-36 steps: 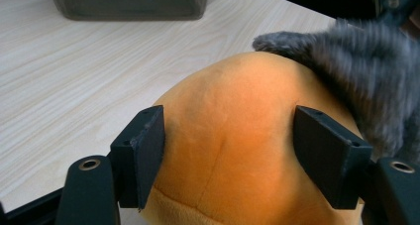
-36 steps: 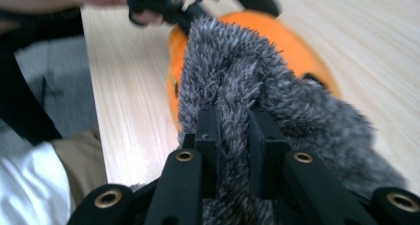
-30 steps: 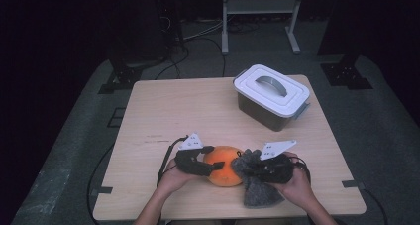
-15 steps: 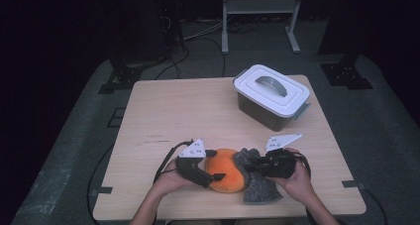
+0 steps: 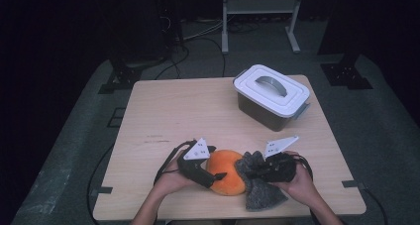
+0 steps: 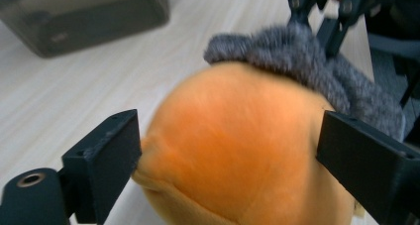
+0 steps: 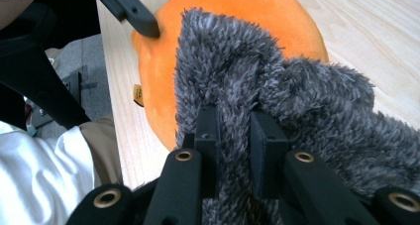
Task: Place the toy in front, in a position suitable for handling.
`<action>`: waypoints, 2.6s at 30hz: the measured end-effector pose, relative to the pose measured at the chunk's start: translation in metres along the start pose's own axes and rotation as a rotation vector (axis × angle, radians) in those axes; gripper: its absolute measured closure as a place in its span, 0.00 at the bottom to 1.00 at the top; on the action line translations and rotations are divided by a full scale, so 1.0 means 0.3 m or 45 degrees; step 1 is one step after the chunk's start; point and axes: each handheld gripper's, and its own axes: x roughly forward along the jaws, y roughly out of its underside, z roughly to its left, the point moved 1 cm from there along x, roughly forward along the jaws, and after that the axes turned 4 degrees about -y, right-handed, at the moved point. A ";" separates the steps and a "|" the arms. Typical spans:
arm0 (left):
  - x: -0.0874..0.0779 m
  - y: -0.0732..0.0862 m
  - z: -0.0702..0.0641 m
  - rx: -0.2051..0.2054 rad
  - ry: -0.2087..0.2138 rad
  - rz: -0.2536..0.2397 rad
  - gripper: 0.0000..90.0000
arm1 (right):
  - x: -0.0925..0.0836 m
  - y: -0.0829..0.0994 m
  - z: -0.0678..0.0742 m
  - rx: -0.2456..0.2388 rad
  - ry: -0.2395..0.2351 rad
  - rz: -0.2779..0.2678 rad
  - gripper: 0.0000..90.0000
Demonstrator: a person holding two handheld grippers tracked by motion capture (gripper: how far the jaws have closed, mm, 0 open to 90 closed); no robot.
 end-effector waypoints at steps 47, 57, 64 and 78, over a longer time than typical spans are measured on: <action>0.002 -0.019 -0.069 0.179 0.052 0.010 0.30 | -0.081 -0.006 -0.073 0.172 -0.080 -0.168 0.85; -0.011 -0.021 -0.021 -0.005 0.073 -0.043 0.21 | -0.036 0.005 -0.060 0.167 -0.087 -0.131 0.85; -0.031 -0.030 -0.026 0.009 0.141 -0.080 0.09 | -0.049 0.041 -0.114 0.228 -0.021 -0.115 0.85; 0.011 -0.018 -0.017 0.008 0.035 -0.073 0.23 | -0.072 -0.053 0.010 0.062 -0.006 -0.202 0.85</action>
